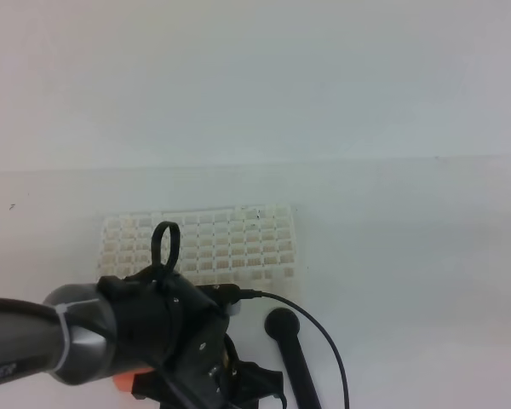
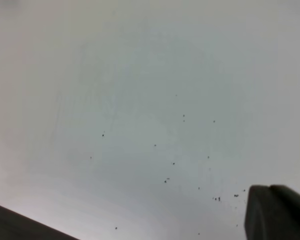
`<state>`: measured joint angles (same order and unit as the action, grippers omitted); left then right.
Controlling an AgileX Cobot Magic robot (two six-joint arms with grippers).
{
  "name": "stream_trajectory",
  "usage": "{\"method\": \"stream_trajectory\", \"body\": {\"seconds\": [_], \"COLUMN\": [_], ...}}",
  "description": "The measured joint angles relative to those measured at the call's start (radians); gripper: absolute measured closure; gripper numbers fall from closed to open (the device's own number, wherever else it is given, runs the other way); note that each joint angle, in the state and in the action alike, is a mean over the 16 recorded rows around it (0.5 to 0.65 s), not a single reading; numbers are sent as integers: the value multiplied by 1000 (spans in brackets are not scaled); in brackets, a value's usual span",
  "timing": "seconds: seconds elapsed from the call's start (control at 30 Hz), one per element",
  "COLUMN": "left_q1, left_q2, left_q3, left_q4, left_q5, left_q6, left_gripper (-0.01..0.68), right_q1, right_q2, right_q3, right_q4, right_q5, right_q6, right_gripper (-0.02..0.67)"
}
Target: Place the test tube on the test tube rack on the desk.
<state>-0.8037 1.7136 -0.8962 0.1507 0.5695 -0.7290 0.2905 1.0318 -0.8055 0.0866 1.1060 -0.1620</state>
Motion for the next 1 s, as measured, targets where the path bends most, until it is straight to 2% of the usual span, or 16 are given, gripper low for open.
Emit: {"method": "stream_trajectory", "body": {"seconds": [0.27,0.73,1.0], "left_q1": [22,36,36], "left_q2": [22,22,22], "left_q3": [-2,-1,-1], "left_q4": [-15,-57,-56], "left_q5": [-11,-16,-16], "left_q6": [-9,9,10], "left_gripper": [249,365,384], "right_q1": [0,0,0], "right_q2": [0,0,0], "right_q3": [0,0,0], "right_q4": [0,0,0], "right_q5": [-15,-43,-45], "right_q6": [1,4,5], "right_gripper": [641,641,641]}}
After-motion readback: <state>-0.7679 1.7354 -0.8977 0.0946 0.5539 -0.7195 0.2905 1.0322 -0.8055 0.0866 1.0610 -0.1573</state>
